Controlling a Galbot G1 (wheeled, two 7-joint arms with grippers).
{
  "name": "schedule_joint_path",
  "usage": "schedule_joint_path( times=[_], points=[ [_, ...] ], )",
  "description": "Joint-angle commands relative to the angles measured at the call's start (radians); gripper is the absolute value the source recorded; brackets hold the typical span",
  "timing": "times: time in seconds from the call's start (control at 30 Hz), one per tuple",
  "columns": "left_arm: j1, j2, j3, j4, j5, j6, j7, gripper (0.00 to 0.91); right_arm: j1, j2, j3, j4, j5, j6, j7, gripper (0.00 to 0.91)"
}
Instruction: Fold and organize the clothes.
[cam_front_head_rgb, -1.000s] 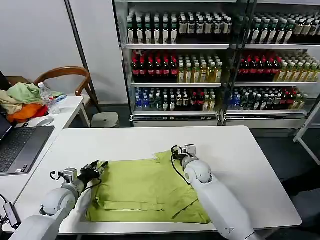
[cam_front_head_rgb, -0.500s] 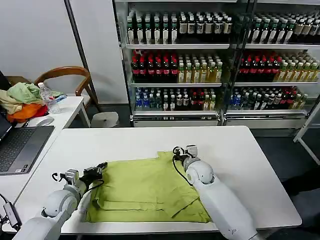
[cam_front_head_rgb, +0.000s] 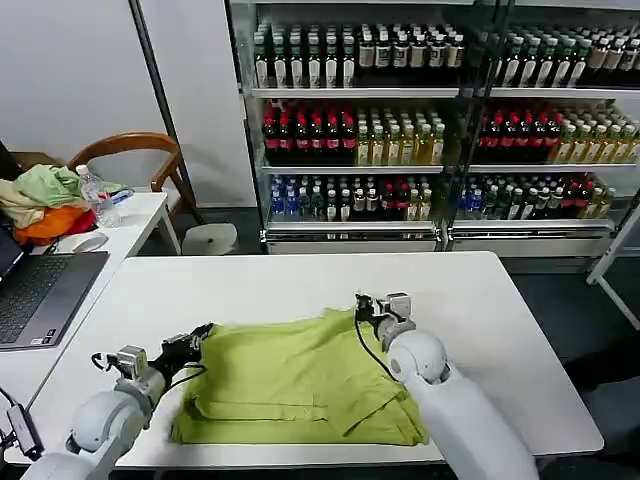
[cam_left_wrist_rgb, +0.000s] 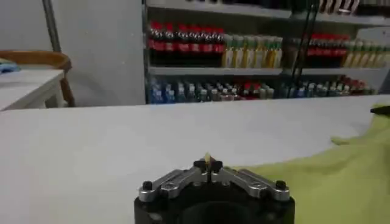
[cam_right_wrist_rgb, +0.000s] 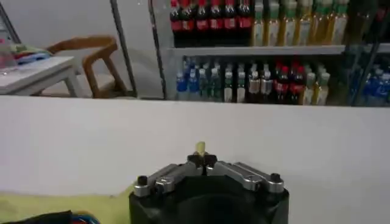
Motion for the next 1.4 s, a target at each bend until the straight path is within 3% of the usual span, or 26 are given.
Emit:
schedule_joint_path(
  times=[0.03, 0.33, 0.67, 1.4],
  points=[
    [0.2, 0.0, -0.111, -0.153, -0.003, -0.01, -0.004, 0.04, -0.227, -0.081, 0.056, 0.265, -0.021, 0.008, -0.001, 0.0],
    [0.307, -0.041, -0.14, -0.223, 0.051, -0.022, -0.011, 0.04, -0.353, -0.093, 0.081, 0.331, -0.09, 0.043, -0.022, 0.0],
    [0.377, -0.044, -0.174, -0.264, 0.057, -0.042, -0.005, 0.05, -0.341, -0.097, 0.092, 0.25, -0.14, 0.075, -0.034, 0.0],
    [0.387, -0.029, -0.145, -0.232, 0.072, -0.039, -0.008, 0.05, -0.4, -0.116, 0.09, 0.315, -0.119, 0.063, -0.033, 0.0]
  ],
)
